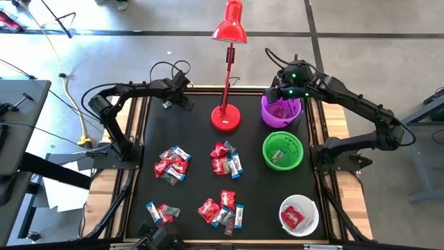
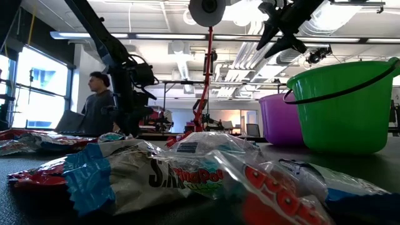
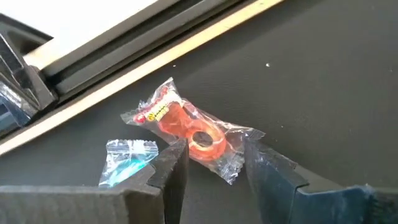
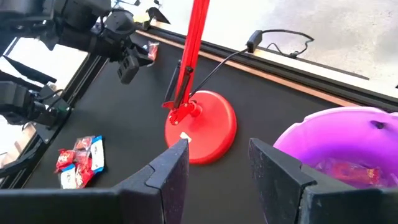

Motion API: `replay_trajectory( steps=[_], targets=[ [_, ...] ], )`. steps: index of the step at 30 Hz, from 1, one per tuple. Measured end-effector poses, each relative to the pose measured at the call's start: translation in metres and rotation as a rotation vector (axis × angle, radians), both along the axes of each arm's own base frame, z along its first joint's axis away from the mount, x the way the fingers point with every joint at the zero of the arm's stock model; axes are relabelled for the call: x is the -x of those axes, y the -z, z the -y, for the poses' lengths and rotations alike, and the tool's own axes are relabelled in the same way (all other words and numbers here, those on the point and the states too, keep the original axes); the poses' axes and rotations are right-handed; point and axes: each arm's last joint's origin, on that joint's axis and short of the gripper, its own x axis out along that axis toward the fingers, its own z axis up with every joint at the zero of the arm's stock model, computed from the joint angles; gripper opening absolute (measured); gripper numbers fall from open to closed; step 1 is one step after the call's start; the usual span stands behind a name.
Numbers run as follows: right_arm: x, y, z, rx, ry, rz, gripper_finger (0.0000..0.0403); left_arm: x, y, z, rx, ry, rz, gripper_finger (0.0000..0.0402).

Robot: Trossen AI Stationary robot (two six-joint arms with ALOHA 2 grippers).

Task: Organize candy in baskets
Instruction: Put the orange gummy into the violet bucket

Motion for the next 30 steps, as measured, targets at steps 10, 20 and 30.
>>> replay_trajectory(
  steps=[10,20,30],
  targets=[
    [-0.006,0.000,-0.008,0.009,-0.051,-0.005,0.0161,0.012,0.000,-0.009,0.061,-0.104,0.088,0.0145],
    [-0.008,0.000,-0.012,0.014,-0.073,-0.007,0.0161,0.021,0.008,-0.010,0.242,-0.188,0.164,0.0125],
    [-0.008,0.000,-0.012,0.015,-0.074,-0.007,0.0161,0.021,0.013,-0.006,0.282,-0.176,0.128,0.0040]
  ],
)
